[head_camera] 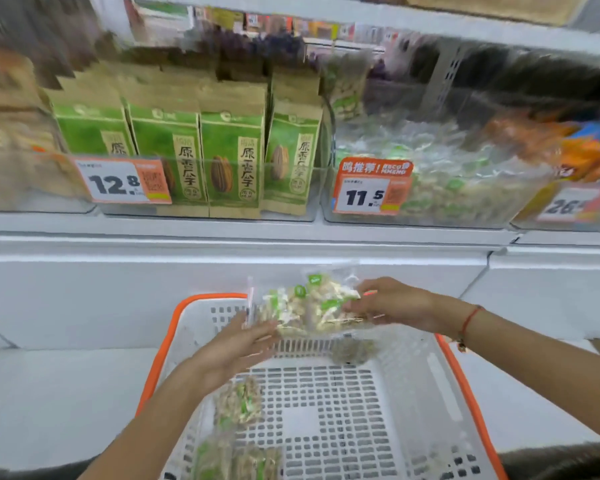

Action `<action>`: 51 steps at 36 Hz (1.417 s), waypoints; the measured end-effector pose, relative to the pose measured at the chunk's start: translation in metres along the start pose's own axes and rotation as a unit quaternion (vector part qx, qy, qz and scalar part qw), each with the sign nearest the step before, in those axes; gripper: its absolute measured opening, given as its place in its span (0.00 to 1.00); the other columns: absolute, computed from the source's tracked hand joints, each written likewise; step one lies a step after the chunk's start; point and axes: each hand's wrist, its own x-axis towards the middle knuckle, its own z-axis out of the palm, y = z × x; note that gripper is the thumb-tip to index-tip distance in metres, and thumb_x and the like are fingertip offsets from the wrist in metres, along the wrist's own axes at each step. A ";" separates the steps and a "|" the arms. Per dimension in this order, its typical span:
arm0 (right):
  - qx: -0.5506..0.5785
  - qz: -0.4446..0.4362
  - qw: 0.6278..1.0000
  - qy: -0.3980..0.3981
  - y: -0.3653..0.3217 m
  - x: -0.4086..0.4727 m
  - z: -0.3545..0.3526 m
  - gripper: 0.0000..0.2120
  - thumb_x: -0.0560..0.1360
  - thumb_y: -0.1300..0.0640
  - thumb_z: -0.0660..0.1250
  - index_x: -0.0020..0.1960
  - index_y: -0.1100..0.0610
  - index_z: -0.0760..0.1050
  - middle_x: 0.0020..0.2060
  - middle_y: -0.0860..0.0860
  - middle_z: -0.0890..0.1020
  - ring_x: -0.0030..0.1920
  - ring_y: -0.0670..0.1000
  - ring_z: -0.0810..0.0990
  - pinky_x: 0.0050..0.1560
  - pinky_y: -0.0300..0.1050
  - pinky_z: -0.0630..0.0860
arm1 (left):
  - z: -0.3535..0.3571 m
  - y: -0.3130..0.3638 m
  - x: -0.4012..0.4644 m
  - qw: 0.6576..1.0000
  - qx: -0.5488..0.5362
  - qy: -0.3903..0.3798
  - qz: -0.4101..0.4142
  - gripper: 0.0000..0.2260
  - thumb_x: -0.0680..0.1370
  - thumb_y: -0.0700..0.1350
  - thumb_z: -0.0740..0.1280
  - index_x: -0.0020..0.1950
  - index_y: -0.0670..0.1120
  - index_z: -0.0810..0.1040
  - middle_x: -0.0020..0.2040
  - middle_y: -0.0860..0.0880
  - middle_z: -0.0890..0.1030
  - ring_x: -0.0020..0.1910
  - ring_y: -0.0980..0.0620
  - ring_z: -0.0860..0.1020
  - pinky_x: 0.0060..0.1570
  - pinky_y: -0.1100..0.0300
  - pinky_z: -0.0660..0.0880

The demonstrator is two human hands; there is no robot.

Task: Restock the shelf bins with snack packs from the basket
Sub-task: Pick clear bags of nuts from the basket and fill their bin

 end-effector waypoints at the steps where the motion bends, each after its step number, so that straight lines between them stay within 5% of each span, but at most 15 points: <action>1: 0.036 0.003 0.999 -0.003 -0.003 -0.006 -0.001 0.14 0.70 0.52 0.75 0.48 0.53 0.71 0.37 0.48 0.78 0.36 0.44 0.76 0.47 0.40 0.73 | 0.005 0.003 0.000 0.998 -0.054 -0.012 0.016 0.36 0.77 0.41 0.68 0.78 0.49 0.50 0.62 0.45 0.78 0.53 0.50 0.82 0.45 0.57 0.80; 4: 0.137 0.007 0.990 0.022 -0.006 -0.016 0.006 0.26 0.70 0.55 0.75 0.63 0.52 0.66 0.47 0.48 0.83 0.43 0.46 0.80 0.49 0.41 0.76 | 0.030 0.016 -0.009 0.989 -0.131 -0.048 0.039 0.03 0.77 0.42 0.65 0.49 0.46 0.77 0.52 0.46 0.83 0.54 0.48 0.81 0.54 0.49 0.76; 8: 0.184 -0.010 0.982 0.044 -0.011 -0.025 0.017 0.26 0.72 0.52 0.73 0.66 0.53 0.68 0.44 0.43 0.82 0.42 0.45 0.80 0.43 0.39 0.76 | 0.059 0.028 -0.019 0.992 -0.096 -0.009 0.084 0.11 0.76 0.42 0.63 0.33 0.49 0.70 0.34 0.49 0.76 0.43 0.49 0.77 0.51 0.52 0.67; 13: 0.249 -0.056 0.966 0.039 -0.021 -0.043 0.011 0.03 0.77 0.54 0.66 0.47 0.53 0.75 0.39 0.45 0.80 0.39 0.45 0.78 0.47 0.40 0.74 | 0.069 0.043 -0.018 0.987 -0.028 0.001 0.159 0.03 0.71 0.42 0.71 0.39 0.46 0.78 0.34 0.52 0.77 0.39 0.51 0.76 0.46 0.60 0.70; 17: 0.274 -0.072 0.959 0.029 -0.024 -0.051 0.003 0.05 0.78 0.54 0.65 0.45 0.52 0.78 0.33 0.44 0.80 0.35 0.44 0.77 0.48 0.40 0.72 | 0.080 0.054 -0.023 0.976 0.066 -0.037 0.204 0.18 0.78 0.55 0.62 0.64 0.47 0.77 0.36 0.49 0.81 0.46 0.50 0.79 0.52 0.61 0.70; 18: 0.265 -0.077 0.961 0.029 -0.024 -0.050 0.002 0.04 0.78 0.54 0.65 0.47 0.52 0.78 0.34 0.45 0.80 0.35 0.44 0.77 0.48 0.40 0.72 | 0.085 0.057 -0.027 0.973 0.079 -0.054 0.210 0.20 0.78 0.58 0.58 0.67 0.53 0.73 0.39 0.44 0.82 0.41 0.61 0.72 0.56 0.60 0.69; 19: 0.259 -0.082 0.962 0.031 -0.024 -0.050 0.003 0.04 0.77 0.54 0.65 0.49 0.53 0.78 0.37 0.46 0.80 0.36 0.44 0.77 0.50 0.41 0.73 | 0.089 0.059 -0.027 0.972 0.084 -0.064 0.210 0.18 0.78 0.60 0.55 0.67 0.59 0.72 0.45 0.41 0.81 0.59 0.48 0.65 0.59 0.59 0.67; 20: 0.254 -0.086 0.962 0.039 -0.024 -0.049 0.003 0.05 0.77 0.53 0.66 0.50 0.53 0.79 0.39 0.47 0.80 0.37 0.44 0.78 0.52 0.42 0.73 | 0.092 0.061 -0.027 0.973 0.091 -0.058 0.205 0.17 0.78 0.60 0.55 0.65 0.61 0.71 0.49 0.43 0.81 0.53 0.51 0.78 0.57 0.59 0.68; 28: 0.146 -0.144 0.960 0.189 -0.039 -0.059 -0.001 0.11 0.75 0.50 0.69 0.52 0.56 0.81 0.47 0.48 0.84 0.48 0.46 0.81 0.51 0.37 0.76 | 0.093 0.063 -0.027 0.964 0.111 -0.062 0.232 0.08 0.79 0.48 0.62 0.56 0.53 0.77 0.48 0.57 0.84 0.50 0.56 0.82 0.52 0.60 0.72; 31: 0.068 -0.195 0.938 0.280 -0.054 -0.070 -0.005 0.15 0.74 0.49 0.69 0.48 0.62 0.78 0.44 0.50 0.81 0.46 0.45 0.78 0.46 0.33 0.71 | 0.109 0.074 -0.033 0.964 0.066 -0.071 0.246 0.12 0.75 0.58 0.61 0.50 0.53 0.77 0.43 0.58 0.83 0.41 0.56 0.81 0.48 0.59 0.69; 34: -0.017 -0.243 0.911 0.334 -0.074 -0.083 -0.016 0.14 0.73 0.47 0.69 0.50 0.57 0.75 0.50 0.48 0.79 0.53 0.44 0.75 0.51 0.35 0.68 | 0.127 0.091 -0.040 0.947 0.098 -0.059 0.300 0.23 0.69 0.69 0.65 0.59 0.59 0.76 0.55 0.61 0.82 0.53 0.62 0.80 0.58 0.58 0.71; 40: -0.007 -0.238 0.937 0.255 -0.135 -0.099 -0.062 0.22 0.74 0.41 0.64 0.63 0.47 0.63 0.52 0.41 0.75 0.46 0.35 0.74 0.40 0.31 0.69 | 0.158 0.156 -0.041 0.906 0.136 -0.055 0.398 0.17 0.71 0.60 0.63 0.59 0.59 0.72 0.50 0.69 0.78 0.49 0.74 0.74 0.41 0.78 0.68; 43: -0.032 -0.279 0.939 0.199 -0.162 -0.095 -0.088 0.16 0.78 0.48 0.63 0.63 0.51 0.70 0.54 0.41 0.79 0.47 0.32 0.78 0.48 0.31 0.75 | 0.166 0.190 -0.033 0.884 0.172 -0.049 0.431 0.18 0.73 0.61 0.62 0.62 0.60 0.69 0.57 0.64 0.74 0.55 0.69 0.74 0.54 0.70 0.71; 46: -0.030 -0.337 0.919 0.204 -0.174 -0.077 -0.106 0.17 0.77 0.54 0.66 0.64 0.54 0.70 0.57 0.45 0.81 0.56 0.42 0.79 0.56 0.35 0.75 | 0.164 0.220 -0.013 0.843 0.269 0.016 0.465 0.35 0.69 0.72 0.61 0.71 0.55 0.65 0.65 0.56 0.69 0.66 0.55 0.68 0.68 0.49 0.66; 51: -0.108 -0.387 0.882 0.247 -0.178 -0.030 -0.123 0.17 0.77 0.62 0.66 0.64 0.57 0.69 0.52 0.43 0.78 0.50 0.35 0.77 0.51 0.29 0.71 | 0.144 0.252 0.028 0.784 0.350 0.126 0.496 0.31 0.68 0.66 0.69 0.67 0.58 0.67 0.62 0.53 0.74 0.66 0.50 0.69 0.65 0.46 0.67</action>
